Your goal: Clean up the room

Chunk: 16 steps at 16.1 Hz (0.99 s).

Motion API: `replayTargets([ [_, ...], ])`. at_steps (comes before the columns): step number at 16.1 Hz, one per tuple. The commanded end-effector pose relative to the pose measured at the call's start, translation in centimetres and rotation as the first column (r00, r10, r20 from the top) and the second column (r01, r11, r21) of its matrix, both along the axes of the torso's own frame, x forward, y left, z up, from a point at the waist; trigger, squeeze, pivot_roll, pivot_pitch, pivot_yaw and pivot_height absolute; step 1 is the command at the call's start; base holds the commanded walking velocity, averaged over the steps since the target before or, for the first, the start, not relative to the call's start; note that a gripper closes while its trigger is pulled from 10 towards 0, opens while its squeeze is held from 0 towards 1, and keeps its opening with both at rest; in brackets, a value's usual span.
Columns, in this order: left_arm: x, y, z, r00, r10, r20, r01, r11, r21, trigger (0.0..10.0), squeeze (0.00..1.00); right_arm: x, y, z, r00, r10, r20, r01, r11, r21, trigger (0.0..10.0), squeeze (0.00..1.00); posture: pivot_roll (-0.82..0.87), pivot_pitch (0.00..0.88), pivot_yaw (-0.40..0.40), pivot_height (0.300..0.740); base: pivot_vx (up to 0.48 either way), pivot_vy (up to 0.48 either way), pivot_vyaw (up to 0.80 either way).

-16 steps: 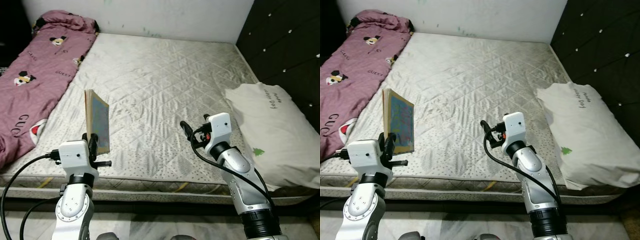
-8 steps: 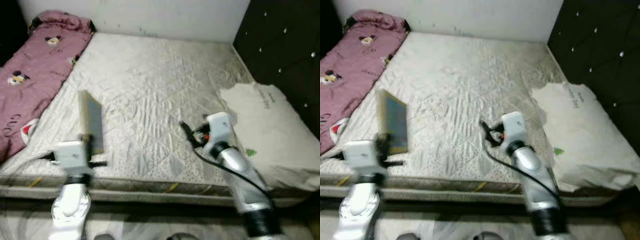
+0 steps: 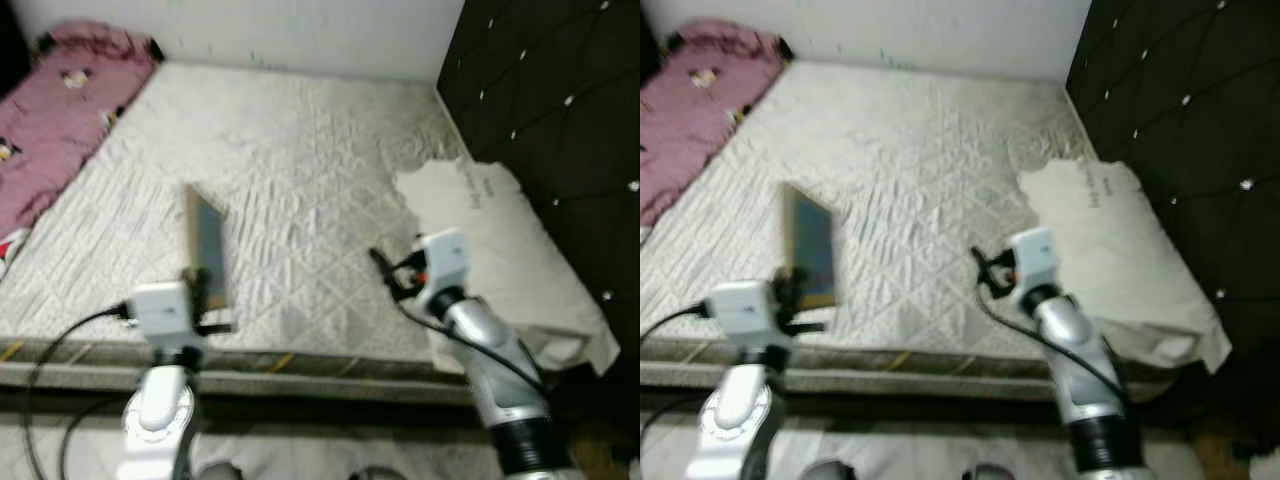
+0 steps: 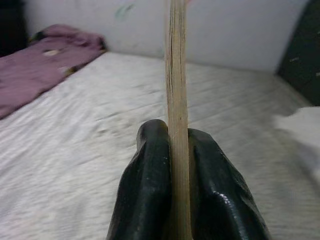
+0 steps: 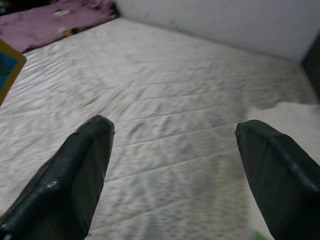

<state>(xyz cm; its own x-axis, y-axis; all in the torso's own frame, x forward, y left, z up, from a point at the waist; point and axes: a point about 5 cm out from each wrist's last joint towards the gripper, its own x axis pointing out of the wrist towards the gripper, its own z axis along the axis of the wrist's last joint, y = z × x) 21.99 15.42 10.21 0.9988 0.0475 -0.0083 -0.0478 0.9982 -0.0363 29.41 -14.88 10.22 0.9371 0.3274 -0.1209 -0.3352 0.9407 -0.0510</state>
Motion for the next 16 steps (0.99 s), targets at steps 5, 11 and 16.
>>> replayTargets([
  [5,0.25,1.05,1.20,0.997,0.046,0.064,-0.046,0.999,0.010,10.0,0.00,0.39,0.61,0.44,1.000,0.016,0.014,-0.016,1.000,0.008,10.0,0.00,-0.05,0.025,-0.064,0.740,0.000,-0.172,0.00],
  [11,0.17,0.63,1.47,0.996,-0.001,0.090,0.002,1.000,-0.013,10.0,0.00,0.38,0.62,0.48,1.000,0.019,0.016,-0.020,1.000,0.005,10.0,0.00,-0.05,0.025,-0.065,0.740,0.041,0.000,0.00],
  [16,0.16,0.59,1.48,0.996,-0.011,0.093,0.013,1.000,-0.015,10.0,0.00,0.39,0.64,0.47,1.000,0.019,0.016,-0.019,1.000,0.006,10.0,0.00,-0.06,0.025,-0.064,0.740,0.296,0.000,0.00],
])
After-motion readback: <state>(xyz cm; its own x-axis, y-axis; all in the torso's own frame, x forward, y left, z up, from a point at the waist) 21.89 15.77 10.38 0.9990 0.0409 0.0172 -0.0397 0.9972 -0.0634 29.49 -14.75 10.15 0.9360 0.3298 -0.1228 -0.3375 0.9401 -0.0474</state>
